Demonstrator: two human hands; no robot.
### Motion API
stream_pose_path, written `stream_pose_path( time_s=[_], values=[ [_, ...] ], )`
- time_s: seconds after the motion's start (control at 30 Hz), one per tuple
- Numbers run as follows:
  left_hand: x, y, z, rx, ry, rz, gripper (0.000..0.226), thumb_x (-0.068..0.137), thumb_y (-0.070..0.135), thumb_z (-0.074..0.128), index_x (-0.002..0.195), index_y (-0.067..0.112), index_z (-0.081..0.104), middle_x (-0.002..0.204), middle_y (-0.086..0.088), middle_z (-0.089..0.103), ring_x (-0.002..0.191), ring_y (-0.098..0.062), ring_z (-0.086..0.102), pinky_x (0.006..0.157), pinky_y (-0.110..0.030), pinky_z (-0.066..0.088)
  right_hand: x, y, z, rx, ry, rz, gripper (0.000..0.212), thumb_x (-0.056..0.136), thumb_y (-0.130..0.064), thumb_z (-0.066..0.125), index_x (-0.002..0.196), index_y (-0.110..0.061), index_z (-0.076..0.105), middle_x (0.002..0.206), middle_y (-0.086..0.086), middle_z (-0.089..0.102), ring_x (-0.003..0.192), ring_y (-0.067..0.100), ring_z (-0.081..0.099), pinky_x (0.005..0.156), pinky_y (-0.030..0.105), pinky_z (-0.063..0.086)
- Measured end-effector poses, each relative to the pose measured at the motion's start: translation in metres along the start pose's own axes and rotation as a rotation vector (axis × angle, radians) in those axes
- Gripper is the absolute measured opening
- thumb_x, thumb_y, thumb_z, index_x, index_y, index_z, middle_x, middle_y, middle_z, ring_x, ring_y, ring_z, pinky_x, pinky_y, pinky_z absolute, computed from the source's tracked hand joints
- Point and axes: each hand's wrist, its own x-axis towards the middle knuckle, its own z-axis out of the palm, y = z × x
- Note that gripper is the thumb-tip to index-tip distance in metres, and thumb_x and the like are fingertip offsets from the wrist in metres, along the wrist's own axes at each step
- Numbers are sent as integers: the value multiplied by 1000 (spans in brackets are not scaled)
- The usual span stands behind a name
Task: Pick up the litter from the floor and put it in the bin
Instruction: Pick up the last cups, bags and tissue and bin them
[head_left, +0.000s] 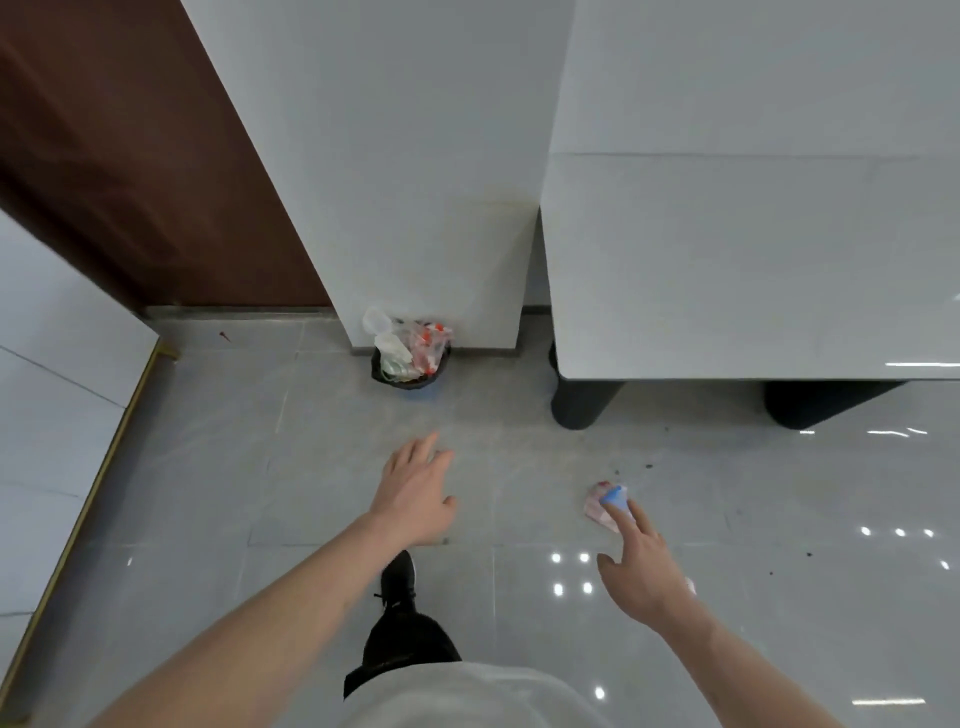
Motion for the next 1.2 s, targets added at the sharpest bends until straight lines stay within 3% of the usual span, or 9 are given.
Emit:
stream_pose_path(
  time_s=[0.2,0.37,0.57,0.73,0.83,1.0,1.2],
  values=[
    [-45,116,56,-68,-72,-13,68,94,40,54,155,21,31,168,-7,6,153,-28,8,124,-42,13,-34,117,-15,-5,-45,50,73,90,-22,62,155,-21,27,166,9,13,149,31,23,119,39,26],
    [-46,148,92,-29,-149,-64,69,91,45,54,153,25,33,168,-3,5,154,-27,10,125,-40,14,-22,165,-34,19,-95,54,71,93,-25,58,156,-20,26,167,6,6,149,30,23,121,38,24],
    [13,185,122,3,-307,-145,69,90,41,54,154,25,33,167,-2,9,151,-25,17,123,-37,20,10,227,-58,48,-132,168,70,93,-25,54,157,-23,24,167,3,8,153,27,16,120,34,27],
    [89,247,143,-29,-427,-192,60,92,31,52,149,21,39,160,-2,24,141,-27,31,114,-37,32,33,289,-85,89,-138,211,69,93,-21,56,156,-22,28,166,4,13,149,26,25,118,31,25],
    [129,305,152,-113,-407,-265,56,90,29,53,144,20,45,152,-3,34,136,-28,38,111,-37,38,49,338,-99,86,-183,256,71,91,-20,56,156,-21,28,166,6,13,149,28,23,120,34,25],
    [184,404,179,-273,-288,-235,50,90,30,59,139,22,52,148,-3,39,132,-28,44,111,-35,38,100,408,-114,13,-272,206,67,93,-18,50,156,-16,26,165,8,16,153,24,15,121,31,19],
    [215,449,271,-306,-320,-355,53,89,30,59,140,19,50,149,-3,36,133,-27,42,114,-37,36,178,481,-86,13,-362,171,74,88,-20,52,157,-21,26,166,4,12,150,27,20,120,33,25]
  ],
)
